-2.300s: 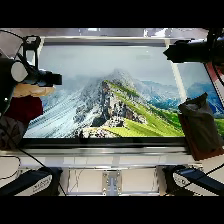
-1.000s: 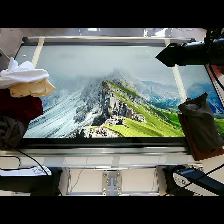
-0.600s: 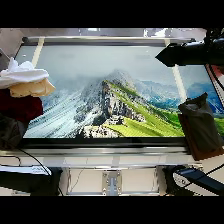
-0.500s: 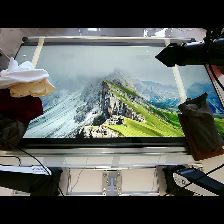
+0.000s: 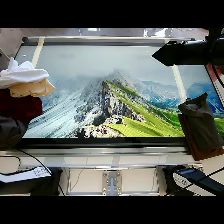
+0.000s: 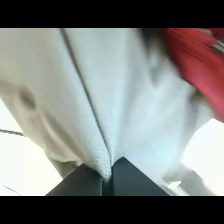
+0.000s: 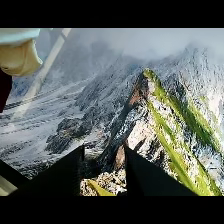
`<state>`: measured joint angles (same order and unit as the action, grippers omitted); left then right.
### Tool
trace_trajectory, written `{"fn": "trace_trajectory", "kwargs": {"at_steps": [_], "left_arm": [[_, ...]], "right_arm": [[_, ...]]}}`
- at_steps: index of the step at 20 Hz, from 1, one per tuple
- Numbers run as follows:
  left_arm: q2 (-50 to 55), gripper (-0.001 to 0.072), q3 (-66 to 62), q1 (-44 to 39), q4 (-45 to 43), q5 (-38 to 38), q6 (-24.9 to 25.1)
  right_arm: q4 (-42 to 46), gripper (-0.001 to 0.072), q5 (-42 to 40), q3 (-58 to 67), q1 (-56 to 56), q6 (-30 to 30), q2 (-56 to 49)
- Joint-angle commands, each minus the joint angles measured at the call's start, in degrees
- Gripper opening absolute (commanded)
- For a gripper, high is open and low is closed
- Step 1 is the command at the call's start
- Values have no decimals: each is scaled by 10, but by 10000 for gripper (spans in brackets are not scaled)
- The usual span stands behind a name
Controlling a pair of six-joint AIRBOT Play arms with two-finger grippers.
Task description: Fold the shirts.
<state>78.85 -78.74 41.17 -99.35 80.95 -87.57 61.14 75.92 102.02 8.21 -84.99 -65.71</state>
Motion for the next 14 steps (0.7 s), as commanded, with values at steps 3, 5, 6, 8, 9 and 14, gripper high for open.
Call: {"fn": "trace_trajectory", "kwargs": {"at_steps": [3, 5, 6, 8, 9, 14], "left_arm": [[-200, 13, 0, -8, 356, -3, 21], [-266, 13, 0, -10, 529, -3, 62], [-297, 13, 0, -18, 607, -8, 86], [-346, 13, 0, -53, 696, -27, 107], [-365, 13, 0, -79, 707, -37, 107], [-376, 13, 3, -234, 698, -38, 105]], "right_arm": [[-5, 297, 78, 82, 0, 3, 24], [6, 297, 119, 148, 0, 3, 27], [11, 297, 130, 176, 0, 3, 31], [27, 297, 125, 199, 0, 9, 52], [42, 297, 121, 199, 0, 19, 67], [131, 297, 113, 198, 0, 26, 121]]}}
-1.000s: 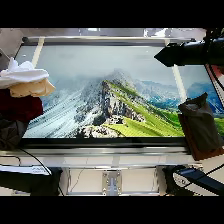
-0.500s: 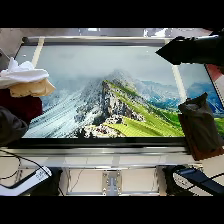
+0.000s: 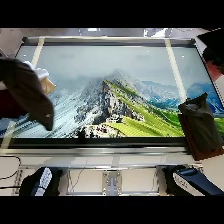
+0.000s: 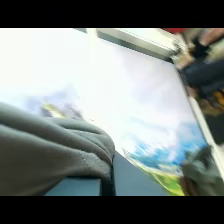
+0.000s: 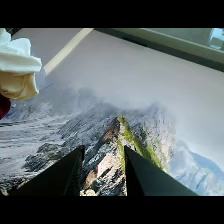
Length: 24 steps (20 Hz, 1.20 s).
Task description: Fold the shirts.
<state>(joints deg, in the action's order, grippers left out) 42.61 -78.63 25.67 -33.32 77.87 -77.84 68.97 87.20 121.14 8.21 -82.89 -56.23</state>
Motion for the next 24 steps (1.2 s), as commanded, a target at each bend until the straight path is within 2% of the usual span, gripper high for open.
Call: {"fn": "trace_trajectory", "kwargs": {"at_steps": [1, 4, 8, 11, 14, 17, 20, 21, 22, 23, 24], "left_arm": [[-6, 12, 11, -120, 38, -7, 8], [21, 12, 63, -260, 18, -43, 8], [97, 12, 165, -471, -61, -211, 8], [203, 12, 186, -567, -122, -319, 8], [286, 12, 186, -572, -121, -410, -5], [301, 12, 185, -524, -121, -499, -25], [301, 16, 181, -451, -121, -500, -25], [301, 197, 181, -430, -121, -487, -24], [300, 645, 181, -407, -121, -469, -25], [299, 694, 181, -384, -121, -443, -25], [296, 704, 181, -358, -121, -406, -25]], "right_arm": [[62, 297, 0, 7, 0, 5, 31], [78, 297, 0, 7, 0, 5, 37], [82, 296, 3, -7, 0, 5, 37], [91, 297, 3, -29, 0, 5, 37], [126, 297, 3, -50, 0, 7, 36], [168, 297, 2, -62, 0, 18, 29], [190, 297, -3, -62, 0, 32, 4], [192, 297, -5, -62, 0, 32, -10], [195, 297, -9, -63, 0, 32, -26], [198, 297, -12, -63, 0, 41, -45], [205, 297, -12, -63, 0, 54, -67]]}}
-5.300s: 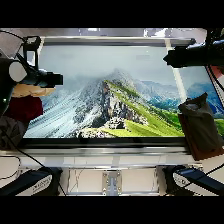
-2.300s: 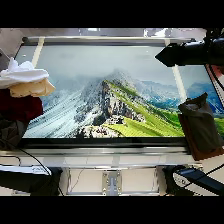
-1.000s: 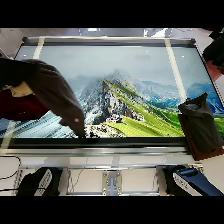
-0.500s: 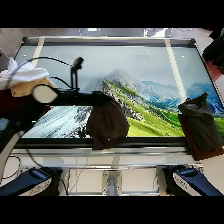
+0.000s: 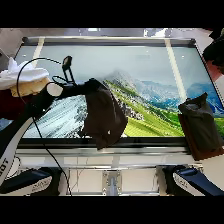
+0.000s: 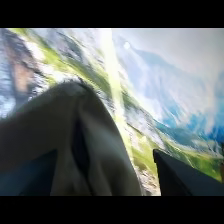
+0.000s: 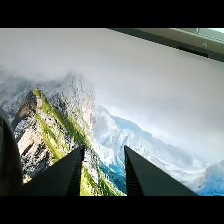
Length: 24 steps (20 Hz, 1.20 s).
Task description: Fold the shirts.
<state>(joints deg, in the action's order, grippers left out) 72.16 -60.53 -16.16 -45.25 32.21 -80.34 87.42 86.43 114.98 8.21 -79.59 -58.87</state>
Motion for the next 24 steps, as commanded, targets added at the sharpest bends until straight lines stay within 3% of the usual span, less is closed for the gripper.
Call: {"fn": "trace_trajectory", "kwargs": {"at_steps": [1, 4, 7, 10, 13, 14, 16, 21, 24], "left_arm": [[-4, 704, 0, 85, -2, 91, 0], [-30, 704, 4, 161, -32, 222, 2], [-95, 703, 70, 195, -107, 271, 2], [-172, 703, 227, 193, -87, 256, 2], [-211, 703, 376, 190, 8, 181, 6], [-213, 703, 405, 190, 48, 159, 31], [-204, 702, 431, 190, 111, 143, 92], [-153, 702, 429, 175, 125, 138, 107], [-122, 702, 429, 130, 195, 103, 158]], "right_arm": [[29, 297, -4, -2, 0, 26, -64], [43, 298, 10, -2, 0, 26, -130], [37, 297, 47, -4, 0, 22, -193], [3, 297, 38, -30, 0, 21, -226], [-52, 297, 36, -36, 0, 10, -241], [-71, 297, 33, -36, 0, 10, -241], [-92, 297, 30, -36, 0, 11, -241], [-108, 297, 30, -36, 0, 10, -241], [-109, 297, 31, -36, 0, 10, -241]]}}
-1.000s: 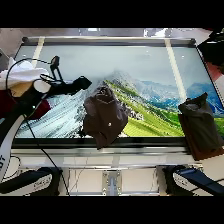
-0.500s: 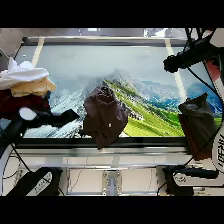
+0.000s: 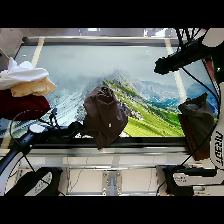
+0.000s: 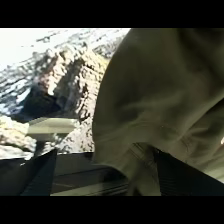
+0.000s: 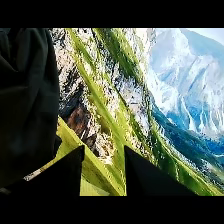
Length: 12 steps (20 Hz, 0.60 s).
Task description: Fold the shirts.
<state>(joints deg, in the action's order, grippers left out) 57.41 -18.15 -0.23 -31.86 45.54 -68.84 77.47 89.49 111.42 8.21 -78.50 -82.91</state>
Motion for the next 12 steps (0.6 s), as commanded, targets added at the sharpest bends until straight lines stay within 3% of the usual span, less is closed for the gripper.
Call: {"fn": "trace_trajectory", "kwargs": {"at_steps": [1, 4, 5, 7, 8, 9, 12], "left_arm": [[33, 701, 5, -44, 91, -47, 60], [51, 699, 1, -78, 143, -86, 83], [59, 657, -4, -87, 146, -90, 83], [72, 412, -14, -98, 146, -90, 82], [73, 179, -17, -100, 146, -89, 83], [73, 20, -17, -100, 146, -89, 84], [63, 12, -17, -99, 146, -89, 84]], "right_arm": [[-10, 297, 3, 0, 0, 0, 0], [-10, 297, 16, 0, 0, 0, -1], [-10, 297, 16, 0, 0, 0, 0], [-9, 297, 16, 0, 0, 0, -1], [-9, 297, 16, 0, 0, 0, 0], [-8, 297, 16, 0, 0, 0, 0], [21, 297, 6, -1, 0, 9, -2]]}}
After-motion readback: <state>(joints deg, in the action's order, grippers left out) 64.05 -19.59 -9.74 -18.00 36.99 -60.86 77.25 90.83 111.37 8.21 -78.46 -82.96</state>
